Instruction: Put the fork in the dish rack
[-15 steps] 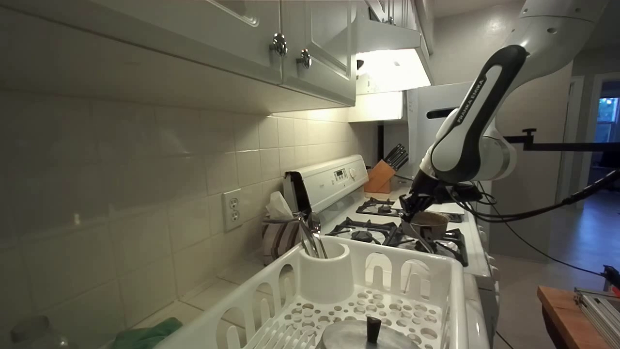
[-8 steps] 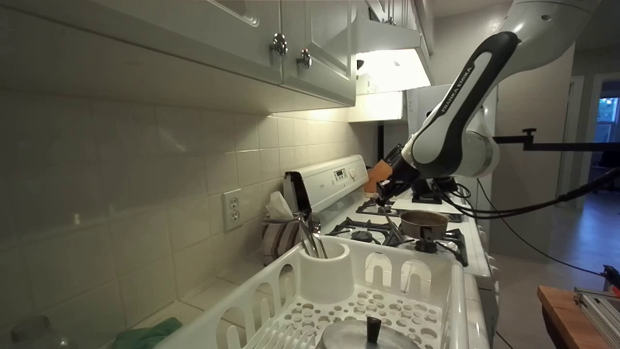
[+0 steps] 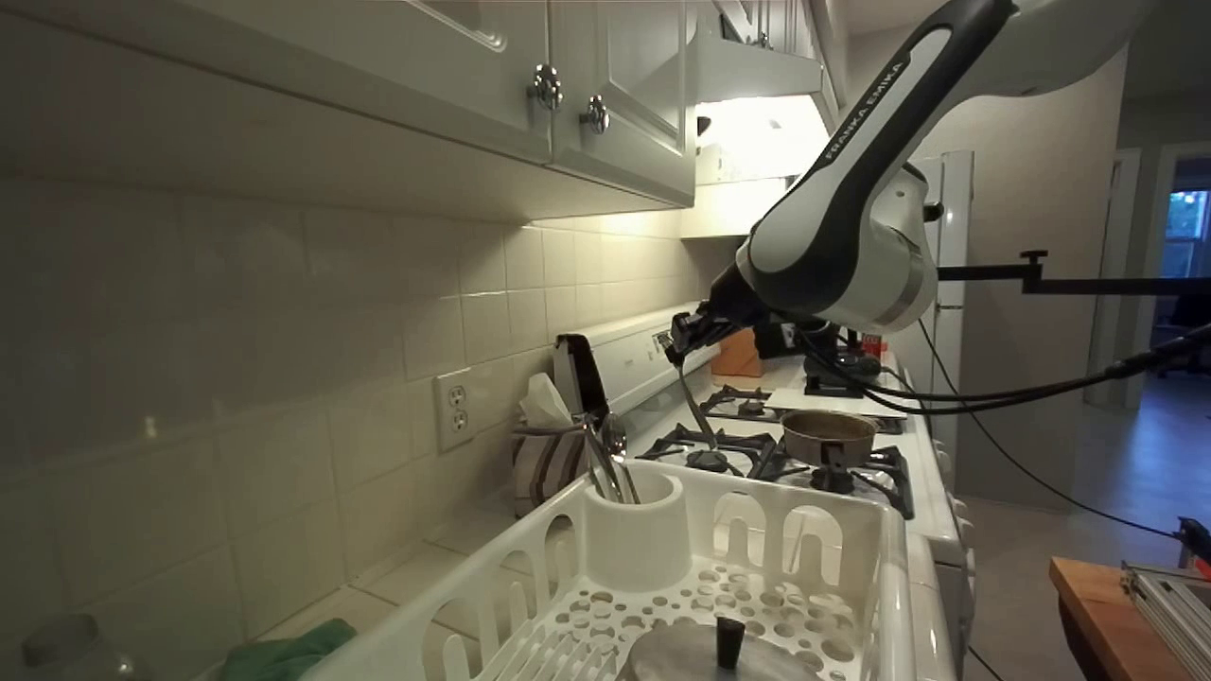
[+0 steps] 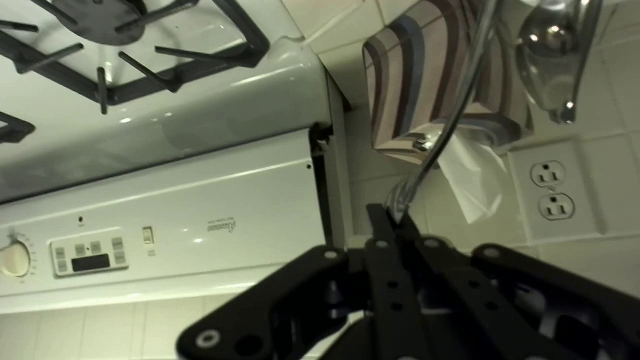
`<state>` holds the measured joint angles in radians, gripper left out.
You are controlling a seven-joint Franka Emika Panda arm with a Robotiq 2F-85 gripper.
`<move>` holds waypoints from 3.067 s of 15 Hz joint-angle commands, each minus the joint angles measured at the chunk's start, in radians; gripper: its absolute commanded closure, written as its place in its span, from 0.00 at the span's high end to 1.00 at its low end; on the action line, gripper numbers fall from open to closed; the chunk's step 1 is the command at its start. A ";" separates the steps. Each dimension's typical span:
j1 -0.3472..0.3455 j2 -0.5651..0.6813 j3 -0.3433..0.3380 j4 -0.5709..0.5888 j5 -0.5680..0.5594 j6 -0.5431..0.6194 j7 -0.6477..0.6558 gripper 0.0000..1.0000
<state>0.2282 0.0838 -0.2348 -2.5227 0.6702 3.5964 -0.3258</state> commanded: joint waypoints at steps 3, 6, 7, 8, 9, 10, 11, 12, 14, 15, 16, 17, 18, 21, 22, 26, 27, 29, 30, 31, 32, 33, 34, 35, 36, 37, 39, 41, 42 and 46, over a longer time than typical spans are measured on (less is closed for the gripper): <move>0.093 0.014 0.039 0.061 0.095 0.089 -0.086 0.01; 0.121 0.045 0.050 0.087 0.086 0.109 -0.099 0.01; 0.128 0.053 0.050 0.096 0.087 0.117 -0.106 0.01; 0.133 0.069 0.049 0.105 0.083 0.132 -0.106 0.01; 0.136 0.080 0.047 0.113 0.081 0.138 -0.112 0.01; 0.138 0.095 0.045 0.120 0.079 0.147 -0.118 0.01; 0.139 0.105 0.042 0.123 0.079 0.141 -0.126 0.01; 0.137 0.115 0.040 0.126 0.076 0.138 -0.131 0.01; 0.135 0.141 0.036 0.134 0.073 0.130 -0.134 0.01; 0.134 0.153 0.034 0.137 0.073 0.123 -0.133 0.01; 0.129 0.165 0.034 0.139 0.066 0.120 -0.116 0.01; 0.127 0.176 0.034 0.144 0.064 0.122 -0.104 0.01; 0.124 0.187 0.034 0.153 0.067 0.128 -0.089 0.01; 0.117 0.195 0.043 0.171 0.063 0.122 -0.042 0.01; 0.119 0.199 0.045 0.173 0.060 0.133 -0.031 0.01; 0.128 0.233 0.049 0.178 0.055 0.165 -0.021 0.01; 0.130 0.243 0.050 0.175 0.051 0.183 -0.021 0.01; 0.132 0.267 0.055 0.174 0.046 0.229 -0.016 0.01; 0.134 0.279 0.059 0.174 0.047 0.250 -0.013 0.01; 0.135 0.291 0.063 0.174 0.049 0.268 -0.007 0.01; 0.137 0.302 0.066 0.174 0.051 0.279 -0.005 0.01; 0.138 0.314 0.070 0.175 0.051 0.289 -0.001 0.01; 0.138 0.323 0.074 0.174 0.053 0.292 0.001 0.01; 0.139 0.331 0.077 0.174 0.054 0.296 0.002 0.01; 0.140 0.340 0.082 0.173 0.056 0.300 0.005 0.01; 0.141 0.346 0.085 0.171 0.055 0.302 0.004 0.01; 0.151 0.366 0.087 0.171 0.066 0.316 -0.015 0.02; 0.159 0.373 0.087 0.167 0.069 0.311 -0.026 0.31; 0.164 0.375 0.087 0.165 0.068 0.306 -0.029 0.37; 0.177 0.350 0.091 0.151 0.067 0.279 -0.027 0.65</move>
<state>0.3905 0.4518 -0.1486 -2.3653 0.7140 3.8844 -0.3422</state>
